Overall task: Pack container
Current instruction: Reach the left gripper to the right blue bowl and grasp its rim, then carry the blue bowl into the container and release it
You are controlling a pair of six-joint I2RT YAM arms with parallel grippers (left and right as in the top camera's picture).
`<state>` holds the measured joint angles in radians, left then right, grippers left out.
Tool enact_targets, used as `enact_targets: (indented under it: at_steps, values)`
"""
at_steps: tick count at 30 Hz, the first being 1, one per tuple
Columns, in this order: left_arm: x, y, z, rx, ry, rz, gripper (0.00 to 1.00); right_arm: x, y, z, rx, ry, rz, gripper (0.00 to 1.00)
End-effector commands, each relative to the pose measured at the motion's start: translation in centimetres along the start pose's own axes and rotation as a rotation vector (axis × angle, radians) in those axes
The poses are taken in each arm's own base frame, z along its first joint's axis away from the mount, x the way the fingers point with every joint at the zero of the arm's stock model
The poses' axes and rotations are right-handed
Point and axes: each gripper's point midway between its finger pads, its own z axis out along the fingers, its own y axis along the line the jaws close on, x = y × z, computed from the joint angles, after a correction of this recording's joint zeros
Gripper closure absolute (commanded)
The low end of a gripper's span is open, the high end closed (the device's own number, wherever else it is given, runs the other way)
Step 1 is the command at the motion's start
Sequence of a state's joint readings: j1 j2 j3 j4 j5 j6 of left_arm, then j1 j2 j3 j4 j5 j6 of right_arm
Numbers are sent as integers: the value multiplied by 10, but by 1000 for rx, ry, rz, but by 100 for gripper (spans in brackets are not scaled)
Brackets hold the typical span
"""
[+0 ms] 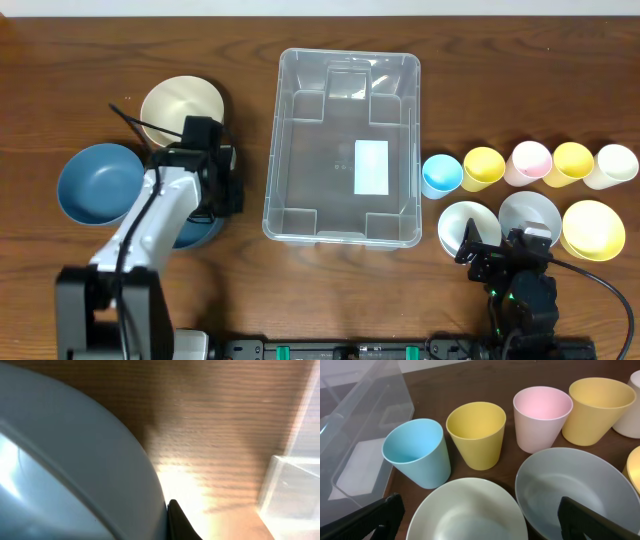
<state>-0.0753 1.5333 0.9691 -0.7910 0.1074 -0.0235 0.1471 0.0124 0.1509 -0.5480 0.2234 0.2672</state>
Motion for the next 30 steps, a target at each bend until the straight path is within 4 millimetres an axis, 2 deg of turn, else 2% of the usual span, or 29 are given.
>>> enact_targets:
  at_steps: [1,4,8,11,14,16,19,24,27,30]
  values:
    - [-13,-7,-41,34,-124,-29,94,-1,-2,0,9,-9,2,1]
    - [-22,-20,-78,105,-223,-15,94,-1,-2,0,9,-9,2,1]
    - [-39,-46,-137,185,-394,54,94,-1,-2,0,9,-9,2,1]
    - [-49,-72,-177,217,-502,163,94,-1,-2,0,9,-9,2,1]
    - [-60,-100,-206,221,-586,284,94,-1,-2,0,9,-9,2,1]
    - [-70,-119,-215,197,-630,362,94,-1,-2,0,9,-9,2,1]
    - [-77,-159,-208,204,-620,496,94,-1,-2,0,9,-9,2,1]
    - [-71,-228,-167,192,-534,780,94,-1,-2,0,9,-9,2,1]
    - [-79,-244,-137,85,-507,863,94,-1,-2,0,9,-9,2,1]
    - [-86,-263,-102,63,-479,954,94,-1,-2,0,9,-9,2,1]
